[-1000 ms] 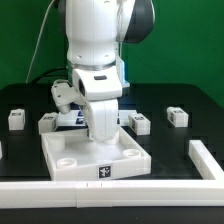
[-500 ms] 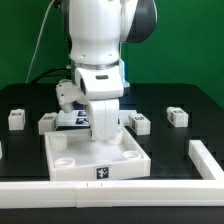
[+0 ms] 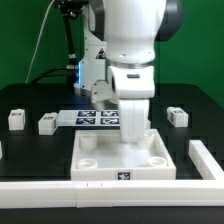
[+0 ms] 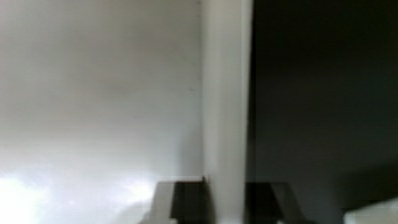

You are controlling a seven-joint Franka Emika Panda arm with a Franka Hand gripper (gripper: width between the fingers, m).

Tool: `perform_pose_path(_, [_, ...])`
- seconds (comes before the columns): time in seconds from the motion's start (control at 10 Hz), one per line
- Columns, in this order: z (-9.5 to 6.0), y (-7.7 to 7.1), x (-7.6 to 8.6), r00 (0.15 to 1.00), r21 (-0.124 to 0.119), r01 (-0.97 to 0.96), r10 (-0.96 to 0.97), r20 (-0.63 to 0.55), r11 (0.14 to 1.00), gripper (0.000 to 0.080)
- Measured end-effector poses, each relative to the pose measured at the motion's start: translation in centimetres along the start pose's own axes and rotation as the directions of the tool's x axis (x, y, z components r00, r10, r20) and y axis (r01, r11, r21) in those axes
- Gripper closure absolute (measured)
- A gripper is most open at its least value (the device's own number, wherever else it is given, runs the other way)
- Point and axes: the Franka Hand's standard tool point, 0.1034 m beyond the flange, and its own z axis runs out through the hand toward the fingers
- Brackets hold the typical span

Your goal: Assemble one leg

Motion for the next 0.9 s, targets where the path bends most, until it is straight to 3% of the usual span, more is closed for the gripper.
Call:
perform_pose_path(0.4, [-0.5, 1.9, 2.9, 1.000, -0.025, -0.010, 0.010, -0.008, 1.000, 0.0727])
perform_pose_path(0.9, [-0.7, 3.0, 4.6, 1.000, -0.039, -0.016, 0.015, -0.014, 0.999, 0.0730])
